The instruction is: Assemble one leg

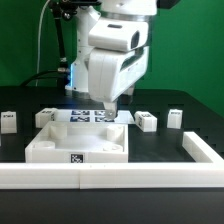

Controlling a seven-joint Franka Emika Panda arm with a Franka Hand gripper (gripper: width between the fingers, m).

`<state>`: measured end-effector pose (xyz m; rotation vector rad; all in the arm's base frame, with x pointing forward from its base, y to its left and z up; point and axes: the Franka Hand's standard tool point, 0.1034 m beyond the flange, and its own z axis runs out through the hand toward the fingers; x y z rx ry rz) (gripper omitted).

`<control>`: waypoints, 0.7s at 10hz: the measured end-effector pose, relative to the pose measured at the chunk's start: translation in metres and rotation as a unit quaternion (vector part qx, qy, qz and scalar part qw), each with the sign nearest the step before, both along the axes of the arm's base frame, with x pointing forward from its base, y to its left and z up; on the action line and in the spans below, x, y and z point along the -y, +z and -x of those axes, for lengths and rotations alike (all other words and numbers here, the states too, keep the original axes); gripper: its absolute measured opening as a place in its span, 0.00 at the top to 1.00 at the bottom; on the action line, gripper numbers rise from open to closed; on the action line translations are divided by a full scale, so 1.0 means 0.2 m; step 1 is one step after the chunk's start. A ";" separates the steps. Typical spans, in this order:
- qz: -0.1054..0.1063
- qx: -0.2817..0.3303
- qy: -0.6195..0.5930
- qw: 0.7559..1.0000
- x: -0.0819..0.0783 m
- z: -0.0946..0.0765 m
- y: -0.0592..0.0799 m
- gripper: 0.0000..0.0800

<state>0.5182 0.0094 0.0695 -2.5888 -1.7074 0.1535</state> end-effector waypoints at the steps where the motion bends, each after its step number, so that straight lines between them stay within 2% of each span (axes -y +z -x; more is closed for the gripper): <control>1: -0.007 0.004 0.042 0.999 0.05 0.02 -0.03 0.19; 2: -0.008 0.002 0.044 0.999 0.09 0.03 -0.04 0.19; 6: -0.008 0.002 0.041 0.999 0.10 0.03 -0.04 0.19; 7: -0.013 0.023 0.081 0.996 0.11 0.05 -0.06 0.19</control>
Offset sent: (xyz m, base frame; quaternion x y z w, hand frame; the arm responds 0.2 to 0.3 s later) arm 0.0000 0.0000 0.0000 0.0000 0.0000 0.0000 1.0000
